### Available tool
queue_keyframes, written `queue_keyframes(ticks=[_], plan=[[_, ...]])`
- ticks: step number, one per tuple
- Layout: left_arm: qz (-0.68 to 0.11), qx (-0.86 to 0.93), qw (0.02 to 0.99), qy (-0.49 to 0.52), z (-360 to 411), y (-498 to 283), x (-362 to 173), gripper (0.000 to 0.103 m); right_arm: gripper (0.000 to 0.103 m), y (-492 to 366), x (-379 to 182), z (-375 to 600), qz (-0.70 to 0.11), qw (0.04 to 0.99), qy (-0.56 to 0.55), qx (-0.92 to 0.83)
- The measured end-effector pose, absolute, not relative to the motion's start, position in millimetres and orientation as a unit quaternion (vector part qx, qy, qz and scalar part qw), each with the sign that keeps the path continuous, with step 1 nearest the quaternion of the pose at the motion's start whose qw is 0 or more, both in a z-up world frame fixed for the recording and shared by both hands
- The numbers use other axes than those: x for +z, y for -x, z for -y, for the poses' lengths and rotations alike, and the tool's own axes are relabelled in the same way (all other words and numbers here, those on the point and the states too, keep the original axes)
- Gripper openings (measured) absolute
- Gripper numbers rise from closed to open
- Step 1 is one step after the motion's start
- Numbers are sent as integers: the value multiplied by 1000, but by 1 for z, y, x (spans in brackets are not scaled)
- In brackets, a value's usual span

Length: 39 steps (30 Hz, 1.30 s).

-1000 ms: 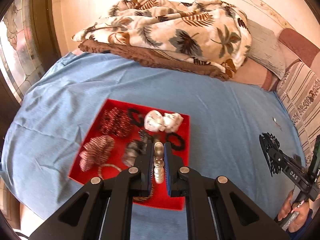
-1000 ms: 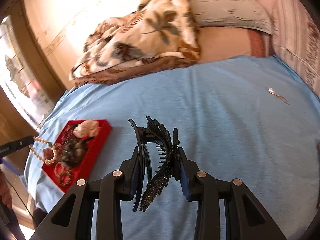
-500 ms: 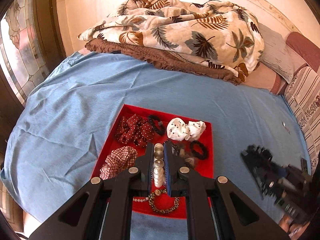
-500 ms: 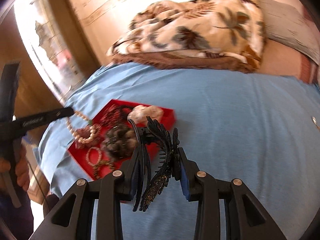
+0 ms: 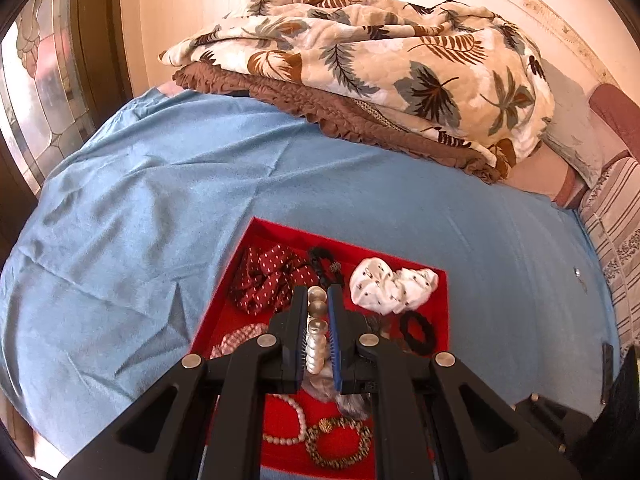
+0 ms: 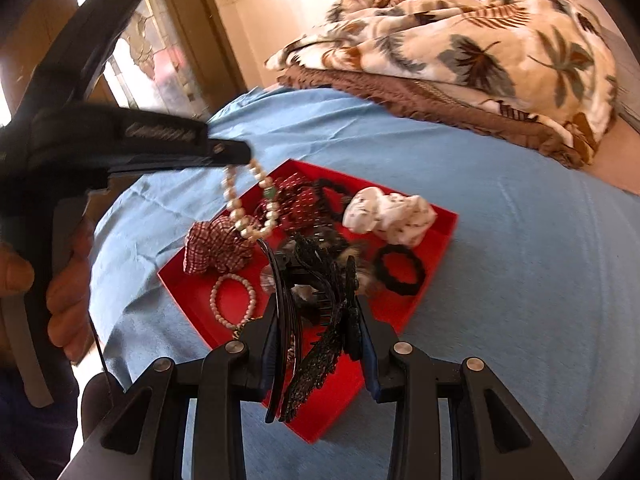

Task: Organize jewelry
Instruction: 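Carry the pearl bracelet with the left tool while the right tool carries the claw clip over the tray, then lower the pearl bracelet into the tray and open the left tool while the right tool releases the claw clip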

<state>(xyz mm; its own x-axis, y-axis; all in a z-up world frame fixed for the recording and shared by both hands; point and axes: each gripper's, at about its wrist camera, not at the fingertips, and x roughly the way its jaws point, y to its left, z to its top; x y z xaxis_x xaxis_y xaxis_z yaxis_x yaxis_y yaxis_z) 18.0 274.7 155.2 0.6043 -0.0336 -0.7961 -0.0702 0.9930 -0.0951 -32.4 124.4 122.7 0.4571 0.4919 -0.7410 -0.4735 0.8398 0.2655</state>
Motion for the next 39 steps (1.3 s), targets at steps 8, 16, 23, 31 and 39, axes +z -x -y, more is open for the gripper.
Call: queue_keyframes(ticks=[8,16,23,31,39], plan=[[-436,47,899,4,-273,-36,134,9,37,29,103,-153,-446,841,19,305],[-455,61,888,-5,-278,-44,104,10,37,31,84,-160,-445,841,62,302],[-462,63,885,-6,-279,-43,92,10,38,29,69,-158,-460,835,58,294],[-465,63,883,-2,-280,-43,87,10,38,30,66,-158,-466,832,57,294],[-444,41,895,20,-281,-35,115,9,37,35,82,-155,-450,840,45,300]])
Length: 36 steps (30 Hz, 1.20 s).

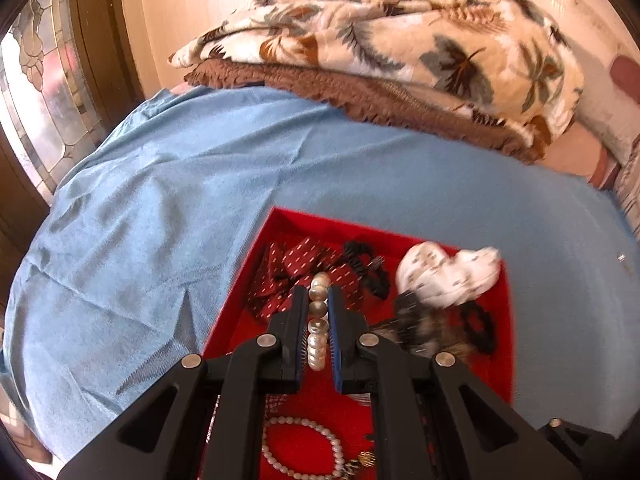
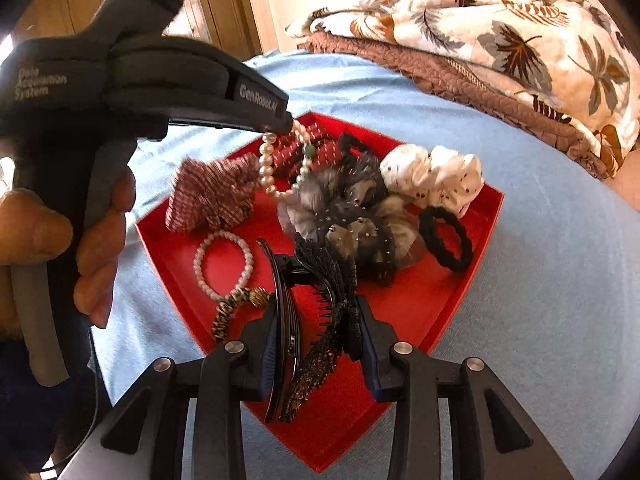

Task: Organize jewelry
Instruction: 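Lower the pearl bracelet into the tray and open the left tool while the right tool releases the claw clip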

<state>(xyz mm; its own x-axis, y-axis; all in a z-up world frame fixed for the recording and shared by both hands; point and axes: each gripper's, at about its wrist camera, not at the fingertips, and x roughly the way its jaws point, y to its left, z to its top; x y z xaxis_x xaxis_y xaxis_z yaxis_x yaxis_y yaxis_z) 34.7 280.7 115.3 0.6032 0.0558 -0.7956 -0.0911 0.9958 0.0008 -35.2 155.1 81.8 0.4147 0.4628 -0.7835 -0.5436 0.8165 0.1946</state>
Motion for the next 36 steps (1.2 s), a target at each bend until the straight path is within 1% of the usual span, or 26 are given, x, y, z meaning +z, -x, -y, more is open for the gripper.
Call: queue_keyframes(ticks=[7,13,19,36], plan=[[-419,17,907,44,-282,-27,163,10,37,44,105,-144,-430,850,17,304],[-398,24,917,22,-272,-10,189,10,37,55,114,-135,-426,853,3,301],[-378,42,924,-20,-253,13,199,10,37,67,121,-124,-421,858,-2,296],[-343,83,933,-64,-234,56,206,10,38,100,132,-102,-412,867,-8,281]])
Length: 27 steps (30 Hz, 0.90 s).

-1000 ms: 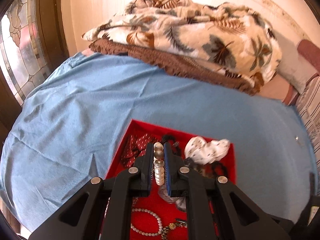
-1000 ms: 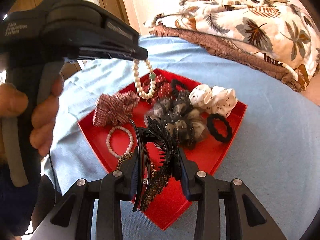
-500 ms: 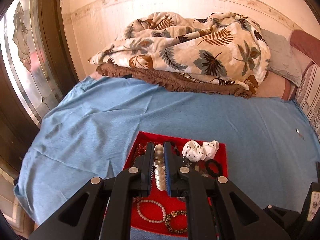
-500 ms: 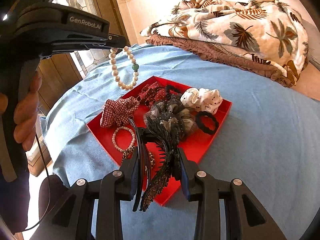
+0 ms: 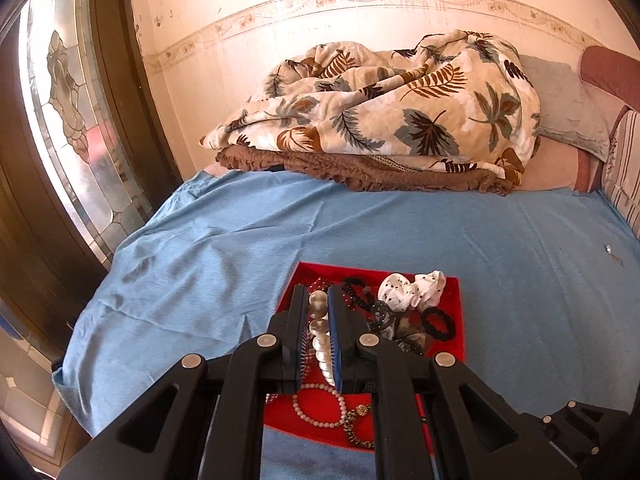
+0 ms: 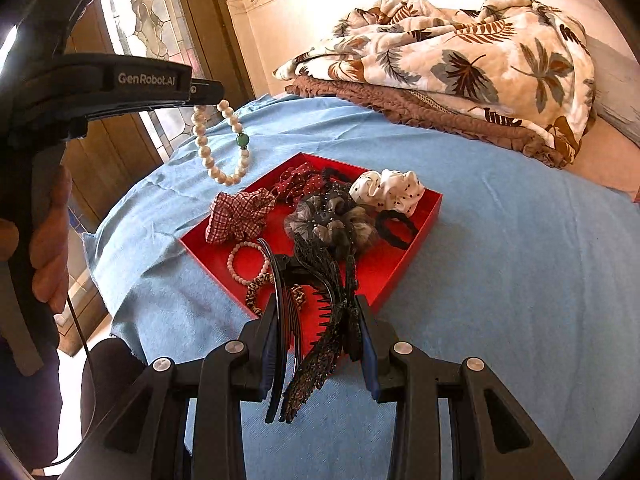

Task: Organize jewelry
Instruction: 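Lower the pearl bracelet into the tray and open the left tool while the right tool releases the claw clip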

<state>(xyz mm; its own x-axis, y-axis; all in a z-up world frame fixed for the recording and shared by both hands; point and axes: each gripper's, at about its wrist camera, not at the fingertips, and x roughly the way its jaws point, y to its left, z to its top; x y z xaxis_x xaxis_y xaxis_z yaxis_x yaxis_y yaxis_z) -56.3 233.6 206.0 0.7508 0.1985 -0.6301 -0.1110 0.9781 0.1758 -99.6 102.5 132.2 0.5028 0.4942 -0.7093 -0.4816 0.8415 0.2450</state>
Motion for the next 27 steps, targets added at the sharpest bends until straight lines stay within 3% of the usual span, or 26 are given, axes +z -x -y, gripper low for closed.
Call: queue_keyframes(ticks=[27], plan=[[-387,83,918,-31,-264,21,172,10,38,78,118,-124,-424,855,-1,298]])
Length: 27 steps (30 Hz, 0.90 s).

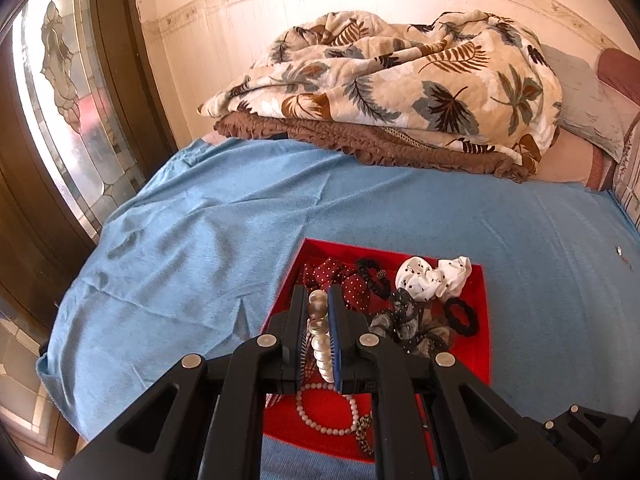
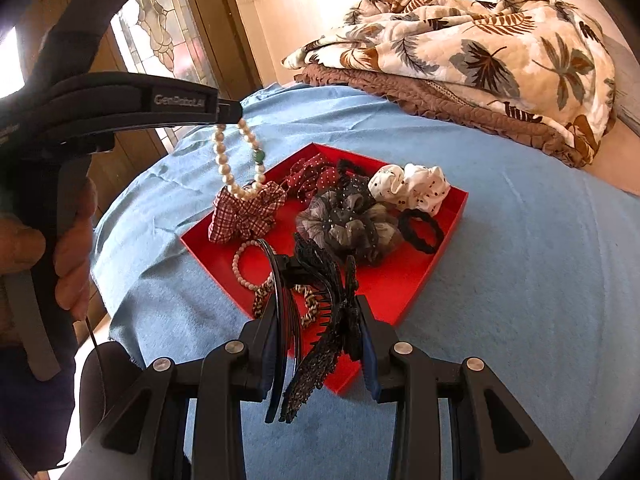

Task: Organize jewelry
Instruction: 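Lower the pearl bracelet into the tray and open the left tool while the right tool releases the claw clip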

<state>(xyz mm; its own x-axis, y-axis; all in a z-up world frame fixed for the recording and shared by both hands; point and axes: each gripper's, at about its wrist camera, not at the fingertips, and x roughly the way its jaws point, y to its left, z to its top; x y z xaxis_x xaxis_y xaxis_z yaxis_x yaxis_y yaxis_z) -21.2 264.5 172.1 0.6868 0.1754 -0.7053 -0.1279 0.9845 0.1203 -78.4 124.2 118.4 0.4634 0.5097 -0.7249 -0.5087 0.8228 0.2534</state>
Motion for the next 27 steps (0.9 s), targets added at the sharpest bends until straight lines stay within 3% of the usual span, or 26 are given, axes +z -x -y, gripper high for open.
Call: queue_keyframes(ticks=[14,27], plan=[[-423,24,906,25,-270,-43,157,10,37,42,98,-148,-432,846,5,311],[-489,65,868,61,-300,-64,91,10,37,29,64,-155,-461,828,18,319]])
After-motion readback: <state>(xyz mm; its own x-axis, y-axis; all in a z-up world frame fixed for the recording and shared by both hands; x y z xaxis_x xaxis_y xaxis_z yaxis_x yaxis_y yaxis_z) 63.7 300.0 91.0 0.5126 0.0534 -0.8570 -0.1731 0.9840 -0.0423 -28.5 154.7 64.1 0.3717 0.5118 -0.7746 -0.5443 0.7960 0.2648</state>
